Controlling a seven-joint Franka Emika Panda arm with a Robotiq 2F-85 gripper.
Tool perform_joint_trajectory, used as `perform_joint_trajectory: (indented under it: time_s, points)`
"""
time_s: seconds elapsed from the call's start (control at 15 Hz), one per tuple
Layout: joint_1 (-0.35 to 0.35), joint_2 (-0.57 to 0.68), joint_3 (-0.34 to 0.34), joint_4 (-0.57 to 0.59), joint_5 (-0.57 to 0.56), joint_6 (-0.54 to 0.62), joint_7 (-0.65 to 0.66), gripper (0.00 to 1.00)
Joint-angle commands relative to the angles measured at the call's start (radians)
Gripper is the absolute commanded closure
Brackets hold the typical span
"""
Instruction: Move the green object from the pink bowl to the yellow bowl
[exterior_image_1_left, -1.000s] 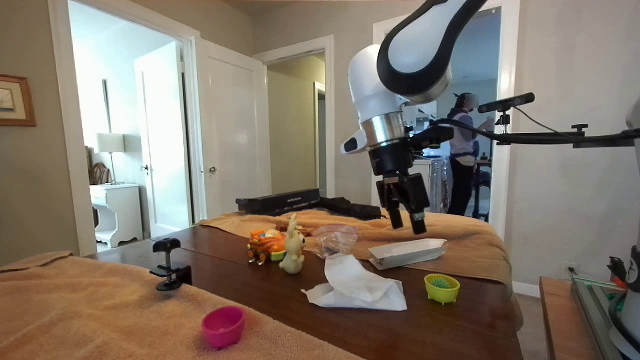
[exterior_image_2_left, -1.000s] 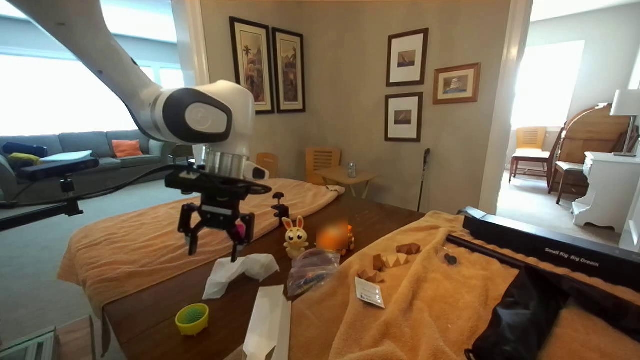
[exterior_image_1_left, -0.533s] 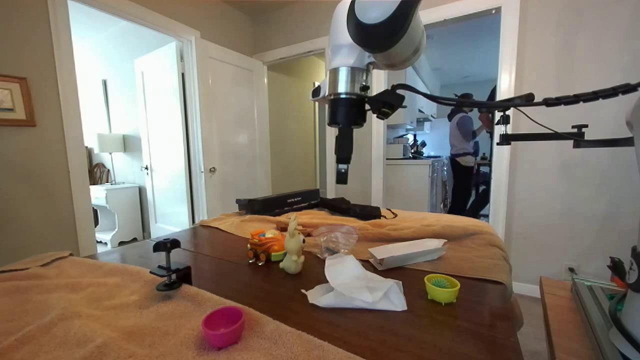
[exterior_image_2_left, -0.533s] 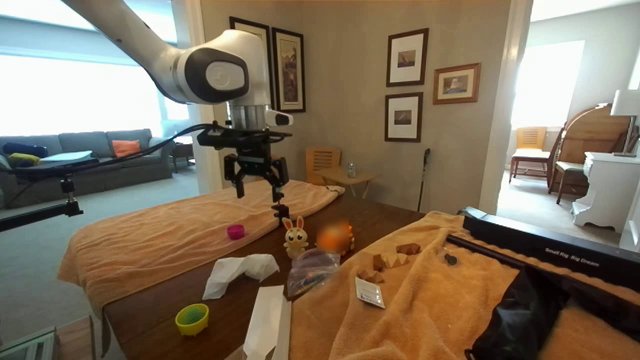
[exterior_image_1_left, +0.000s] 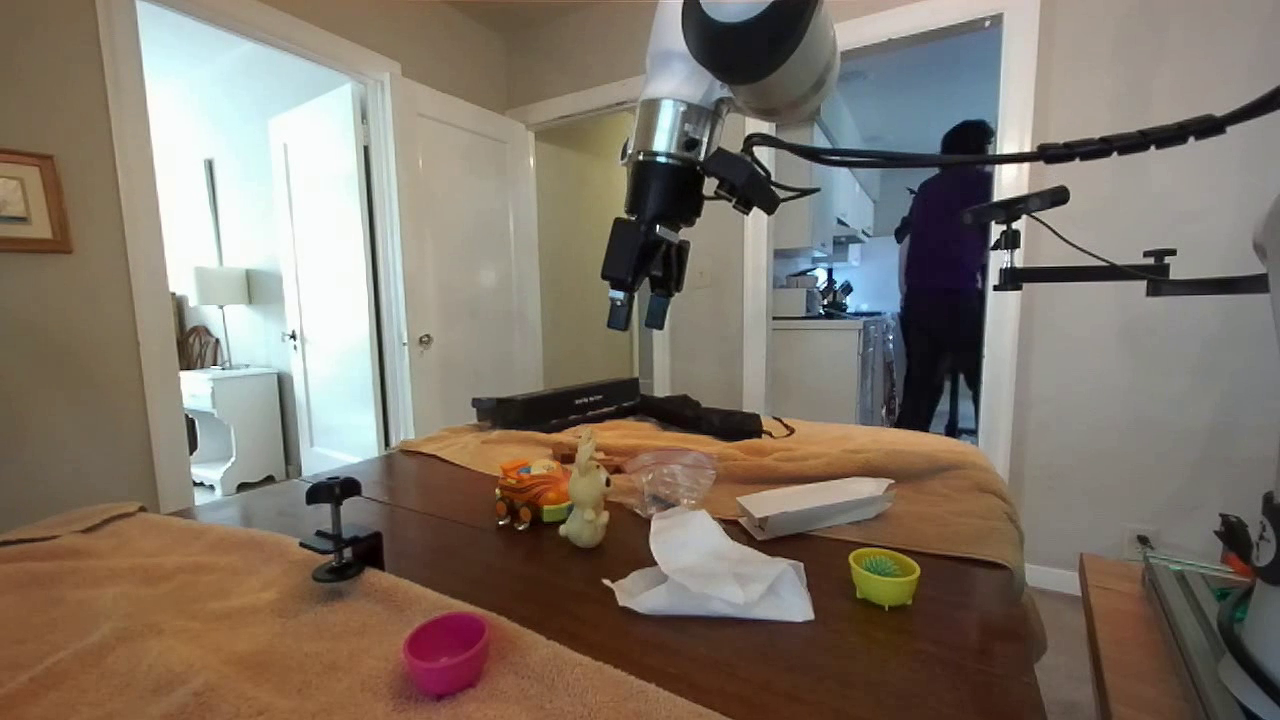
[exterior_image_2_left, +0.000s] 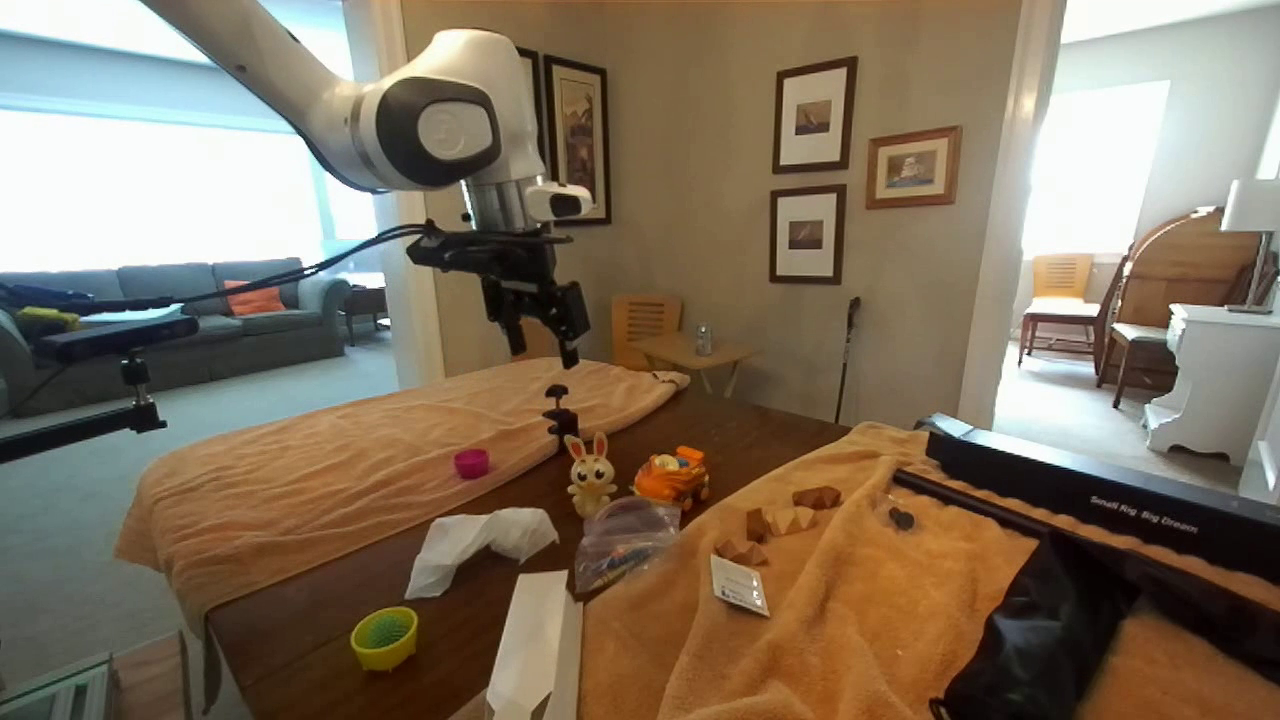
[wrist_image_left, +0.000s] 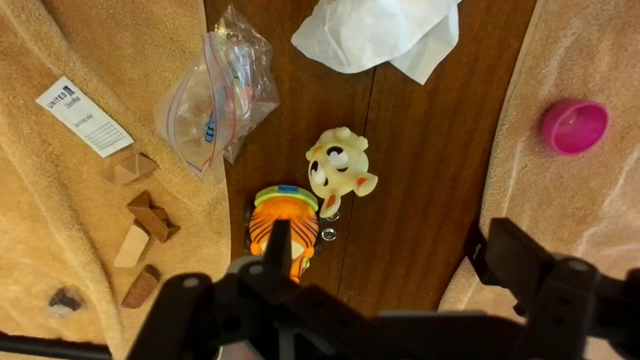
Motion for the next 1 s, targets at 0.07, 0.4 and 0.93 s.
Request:
perform_joint_trajectory:
  time_s: [0.07,0.4,0.93]
  points:
    - [-0.021,-0.002,0.029,-0.009,-0.043,0.019,0.162,0.0]
    - [-0.017,0.0,0.024,-0.003,-0.014,-0.001,0.159,0.0]
    - [-0.019,0.0,0.025,-0.004,-0.015,-0.001,0.168,0.0]
